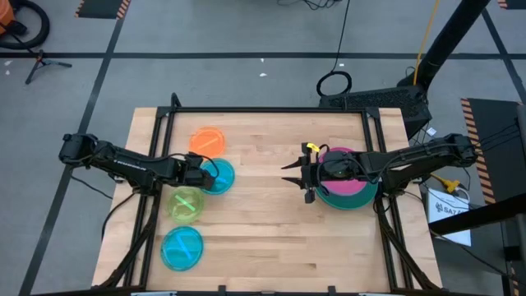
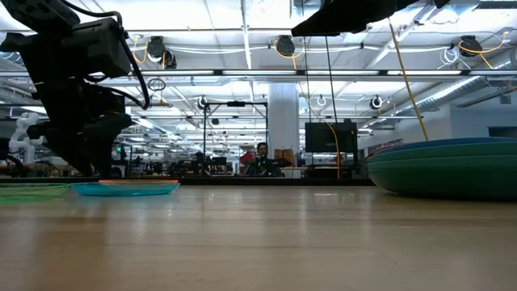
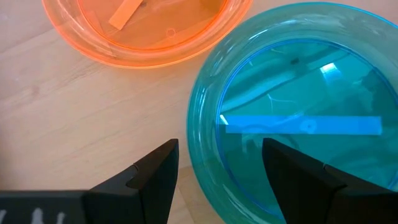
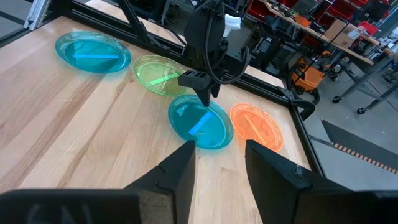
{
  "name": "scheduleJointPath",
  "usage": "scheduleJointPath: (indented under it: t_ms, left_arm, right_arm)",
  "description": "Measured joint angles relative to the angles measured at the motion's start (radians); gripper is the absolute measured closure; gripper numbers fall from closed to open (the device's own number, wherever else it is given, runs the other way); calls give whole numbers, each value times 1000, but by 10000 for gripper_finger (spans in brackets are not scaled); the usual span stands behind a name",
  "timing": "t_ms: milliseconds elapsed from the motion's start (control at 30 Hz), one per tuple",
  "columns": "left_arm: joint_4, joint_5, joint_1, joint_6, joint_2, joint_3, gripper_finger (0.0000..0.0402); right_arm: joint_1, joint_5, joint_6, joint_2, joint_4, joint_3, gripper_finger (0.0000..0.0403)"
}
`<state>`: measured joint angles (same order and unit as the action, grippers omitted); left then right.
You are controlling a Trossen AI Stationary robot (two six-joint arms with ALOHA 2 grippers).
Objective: Stack plastic plates
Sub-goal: Stack the top light blue plate on top of the pink plate
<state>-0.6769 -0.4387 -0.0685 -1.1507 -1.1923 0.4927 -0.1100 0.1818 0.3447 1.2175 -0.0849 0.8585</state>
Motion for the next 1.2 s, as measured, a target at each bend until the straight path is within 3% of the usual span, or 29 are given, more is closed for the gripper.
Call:
scheduleJointPath:
  t_ms: [900,1200]
  left_arm:
    - [0,-9,0,1,-2,0,165]
    - [13,-10,0,-3,-95,0,165]
  right_arm:
    - [0,0,0,0,0,0,271]
    - [0,0,-1,0,8,0,271]
